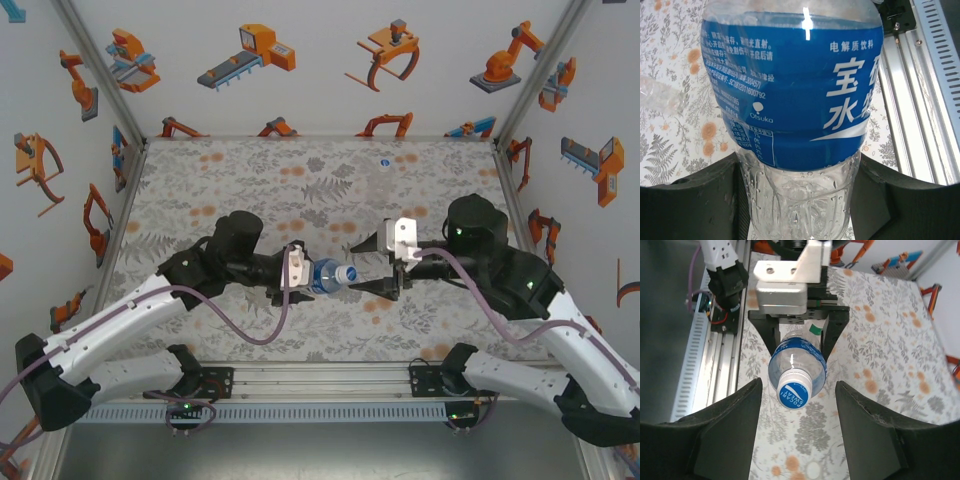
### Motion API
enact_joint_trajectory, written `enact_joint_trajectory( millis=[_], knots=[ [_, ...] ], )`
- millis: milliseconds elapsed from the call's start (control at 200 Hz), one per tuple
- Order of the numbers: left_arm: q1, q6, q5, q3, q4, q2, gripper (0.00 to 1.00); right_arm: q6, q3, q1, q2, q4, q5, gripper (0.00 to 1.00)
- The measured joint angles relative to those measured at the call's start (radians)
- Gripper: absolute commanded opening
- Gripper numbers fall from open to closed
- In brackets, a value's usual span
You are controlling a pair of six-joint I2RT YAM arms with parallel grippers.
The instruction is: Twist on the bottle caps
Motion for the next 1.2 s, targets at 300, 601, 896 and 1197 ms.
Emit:
enact_joint_trajectory(
  millis=[300, 601, 896, 1197],
  knots=[
    [0.0, -0.003, 0.024, 0.0, -0.005, -0.001, 0.0, -0.115, -0.018, 0.0, 0.007, -0.038, -0.065, 0.46],
    [0.0, -0.002, 0.029, 0.001, -0.012, 0.0, 0.0, -0.112, -0.046, 0.0, 0.005, -0.019, -0.07, 0.35],
    [0.0, -0.003, 0.025, 0.002, -0.021, 0.0, 0.0, 0.001, -0.07, 0.0, 0.0, 0.039, -0.037, 0.06],
    [0.001, -0.024, -0.065, 0.001, 0.018, 0.021, 0.0, 0.599, -0.16, 0.0, -0.037, 0.19, 0.211, 0.0]
  ],
)
